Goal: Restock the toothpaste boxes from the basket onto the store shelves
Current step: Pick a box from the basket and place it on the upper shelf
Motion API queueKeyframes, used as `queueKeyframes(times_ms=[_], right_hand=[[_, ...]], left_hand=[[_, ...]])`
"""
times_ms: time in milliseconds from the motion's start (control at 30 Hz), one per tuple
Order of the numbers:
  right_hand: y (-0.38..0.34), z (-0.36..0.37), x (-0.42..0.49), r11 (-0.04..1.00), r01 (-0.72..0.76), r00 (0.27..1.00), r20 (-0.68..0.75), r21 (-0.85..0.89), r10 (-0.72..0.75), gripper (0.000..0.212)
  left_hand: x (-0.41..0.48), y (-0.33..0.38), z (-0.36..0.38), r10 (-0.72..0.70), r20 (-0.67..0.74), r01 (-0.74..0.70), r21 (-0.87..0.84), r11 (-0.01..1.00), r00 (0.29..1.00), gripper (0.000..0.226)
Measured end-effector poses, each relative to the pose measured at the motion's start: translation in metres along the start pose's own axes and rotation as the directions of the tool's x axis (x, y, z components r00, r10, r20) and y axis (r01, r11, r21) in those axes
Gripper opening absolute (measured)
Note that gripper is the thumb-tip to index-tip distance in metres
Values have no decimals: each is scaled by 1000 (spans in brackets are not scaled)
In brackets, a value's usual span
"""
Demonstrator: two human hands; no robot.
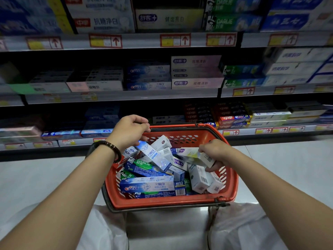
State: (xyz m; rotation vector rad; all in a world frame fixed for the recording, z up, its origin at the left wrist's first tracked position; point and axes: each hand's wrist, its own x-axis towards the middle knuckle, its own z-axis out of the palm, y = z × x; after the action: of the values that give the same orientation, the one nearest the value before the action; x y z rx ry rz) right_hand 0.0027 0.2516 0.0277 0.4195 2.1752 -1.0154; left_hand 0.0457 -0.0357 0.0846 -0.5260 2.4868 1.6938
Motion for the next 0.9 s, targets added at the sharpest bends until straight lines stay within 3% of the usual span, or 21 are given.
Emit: queueKeyframes(times_ms=[233,400,533,667,900], right_hand=[[-9,-13,-8,994,101,978,-186,34,-93,31],[-17,-20,-22,976,194,957,-237,93,-168,28],[-22,-22,-29,970,240,922,-324,48,-212,37],[-28,-24,-39,953,296,879,-411,70,-243,26],[-30,-30,-47,879,384,869,-434,284,-239,26]], left_hand=[[-4,1,6,-6,24,5,52,999,1000,10],[-6,2,8,-12,45,8,82,997,999,11],[-7,1,11,-8,59,2,100,995,998,9],[-7,-1,12,-4,70,-5,124,992,998,8],[-10,2,13,-10,48,3,132,991,999,19]])
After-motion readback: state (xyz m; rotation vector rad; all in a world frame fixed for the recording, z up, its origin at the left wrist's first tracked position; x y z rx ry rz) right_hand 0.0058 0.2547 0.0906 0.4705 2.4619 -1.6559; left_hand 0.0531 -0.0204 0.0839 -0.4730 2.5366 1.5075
